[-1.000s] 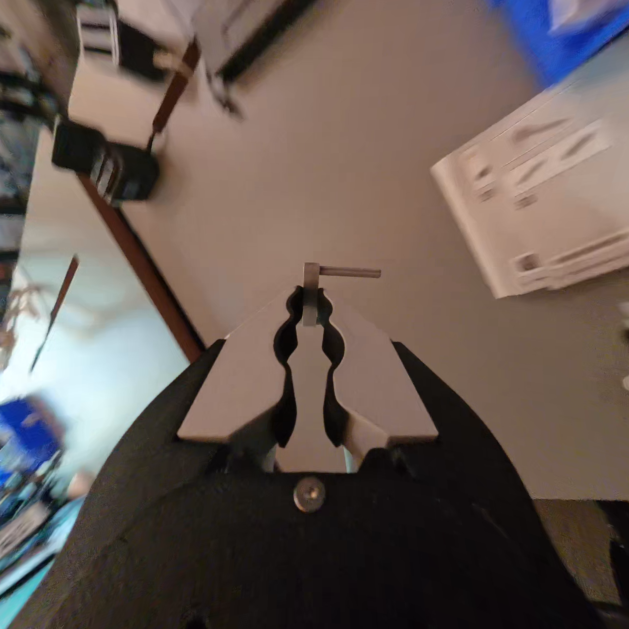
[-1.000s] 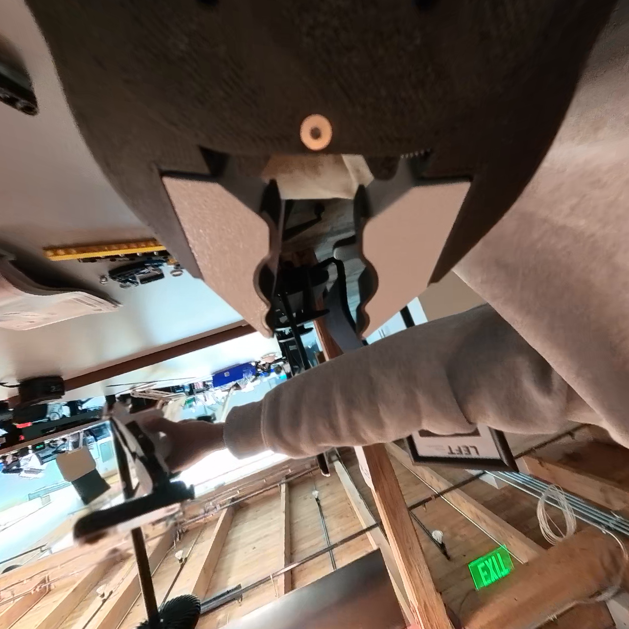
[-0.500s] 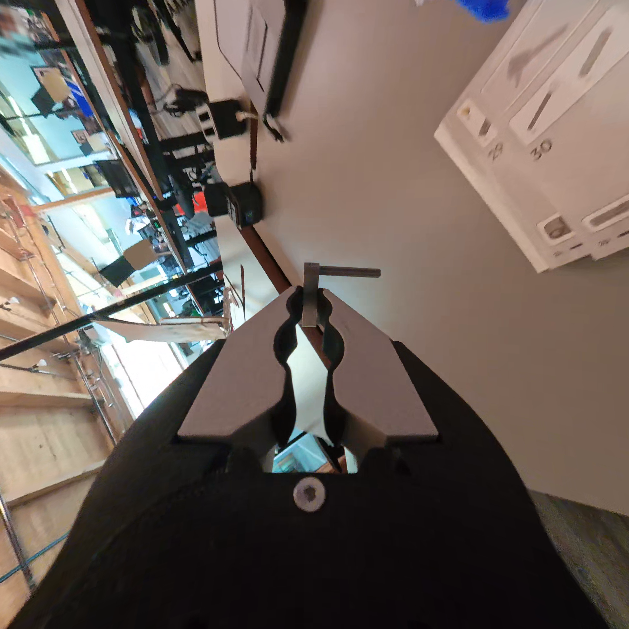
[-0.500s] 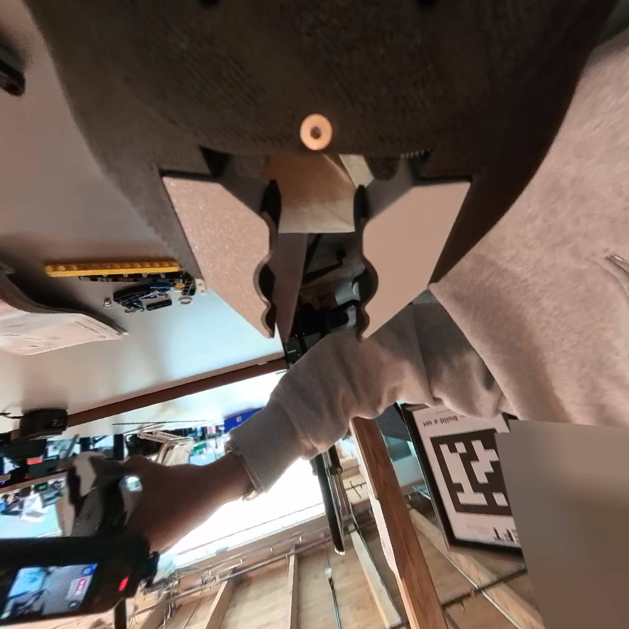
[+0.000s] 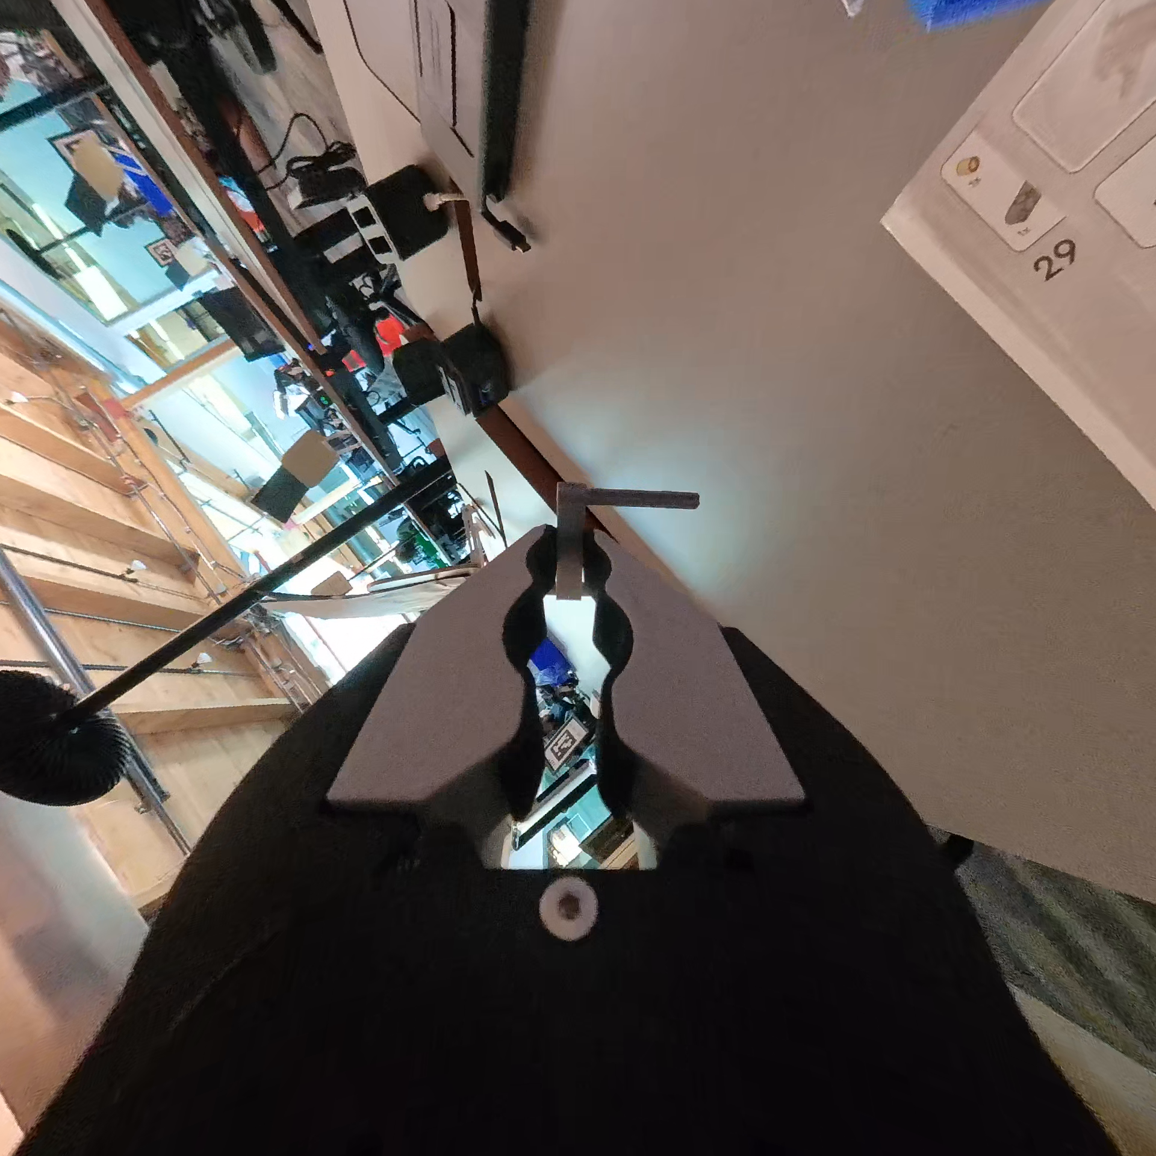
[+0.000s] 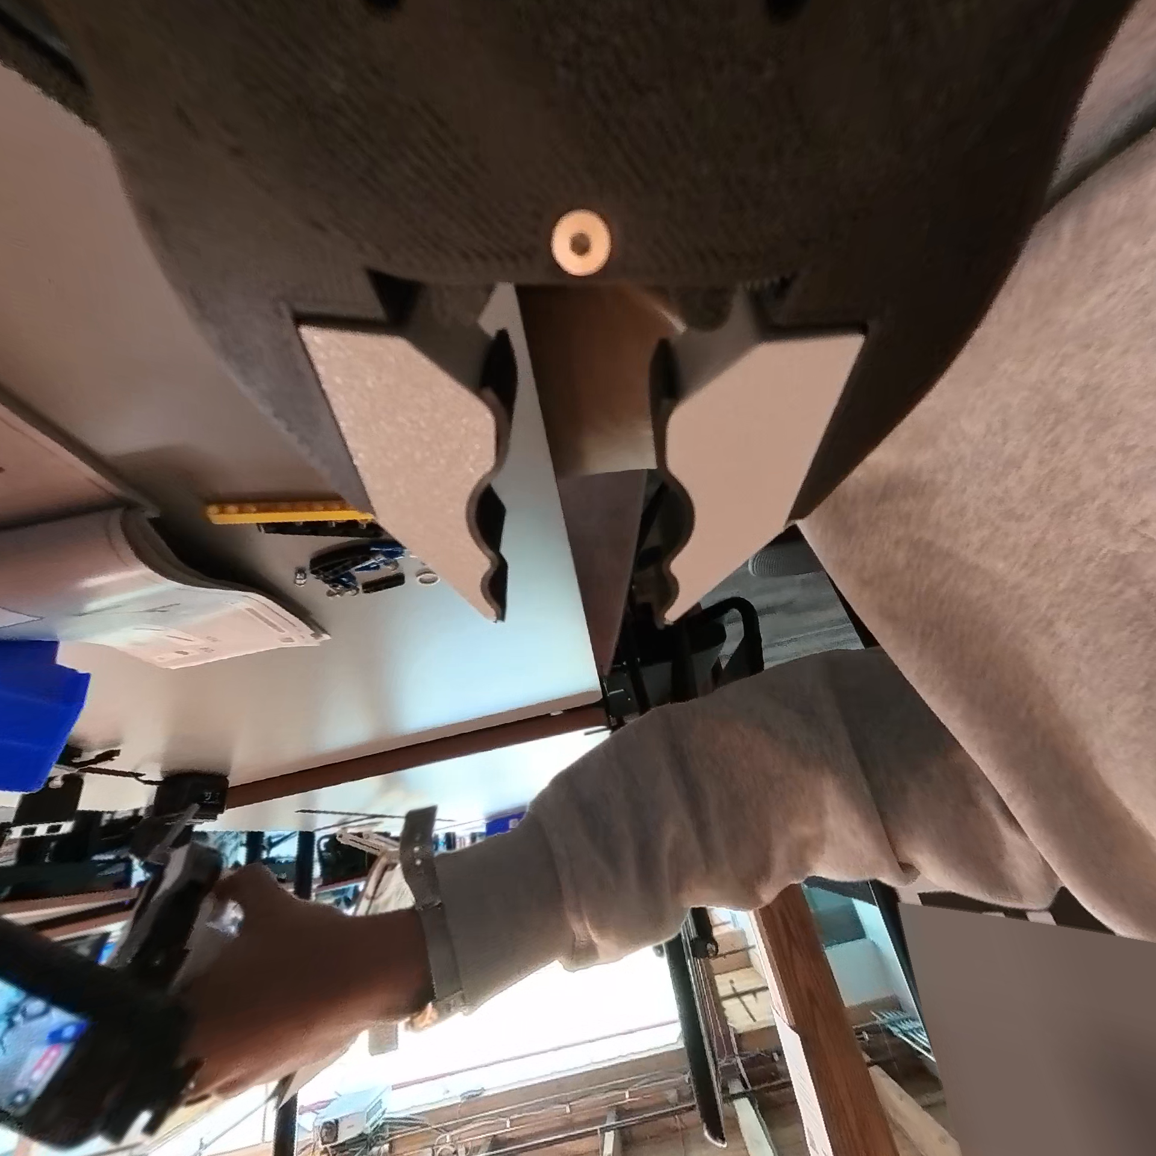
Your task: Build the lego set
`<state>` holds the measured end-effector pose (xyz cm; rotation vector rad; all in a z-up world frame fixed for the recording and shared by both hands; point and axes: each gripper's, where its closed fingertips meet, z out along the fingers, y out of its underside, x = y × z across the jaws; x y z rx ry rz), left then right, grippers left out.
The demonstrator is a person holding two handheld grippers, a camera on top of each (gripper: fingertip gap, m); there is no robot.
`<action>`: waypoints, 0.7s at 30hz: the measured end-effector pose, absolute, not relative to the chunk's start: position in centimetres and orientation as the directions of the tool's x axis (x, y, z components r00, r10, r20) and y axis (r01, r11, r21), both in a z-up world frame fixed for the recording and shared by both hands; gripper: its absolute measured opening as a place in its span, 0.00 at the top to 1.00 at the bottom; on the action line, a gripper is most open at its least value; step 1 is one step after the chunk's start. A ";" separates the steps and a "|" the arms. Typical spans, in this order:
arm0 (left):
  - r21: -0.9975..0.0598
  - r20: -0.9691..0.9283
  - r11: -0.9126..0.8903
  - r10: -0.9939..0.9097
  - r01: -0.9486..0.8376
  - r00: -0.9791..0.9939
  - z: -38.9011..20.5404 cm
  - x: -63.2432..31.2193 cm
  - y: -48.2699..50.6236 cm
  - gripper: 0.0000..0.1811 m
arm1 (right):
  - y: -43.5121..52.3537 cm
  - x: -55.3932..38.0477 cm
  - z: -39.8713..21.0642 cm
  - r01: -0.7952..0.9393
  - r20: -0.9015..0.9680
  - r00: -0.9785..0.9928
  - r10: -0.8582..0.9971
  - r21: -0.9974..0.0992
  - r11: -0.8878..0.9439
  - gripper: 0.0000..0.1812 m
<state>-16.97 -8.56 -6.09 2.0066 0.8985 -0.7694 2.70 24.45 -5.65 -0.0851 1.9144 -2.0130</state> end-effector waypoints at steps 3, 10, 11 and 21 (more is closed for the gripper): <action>0.360 -0.761 -0.394 0.401 0.846 0.510 -5.5 -15.0 -7.5 0.97 | 24.8 2.4 -5.7 0.232 -0.214 -0.930 -0.299 -0.972 -0.027 0.75; 0.107 -0.777 -0.558 0.469 0.823 0.419 -4.1 -11.2 2.6 0.97 | 25.8 1.9 -5.5 0.293 -0.261 -0.914 -0.309 -0.954 -0.064 0.74; 0.124 -0.777 -0.569 0.454 0.813 0.437 -4.4 -10.7 3.4 0.97 | 25.9 1.8 -5.5 0.297 -0.263 -0.913 -0.310 -0.952 -0.067 0.74; -0.006 -0.650 -0.667 0.569 0.745 0.504 -8.5 -9.2 10.4 0.97 | 27.0 1.9 -5.2 0.249 -0.219 -0.930 -0.294 -0.966 -0.068 0.74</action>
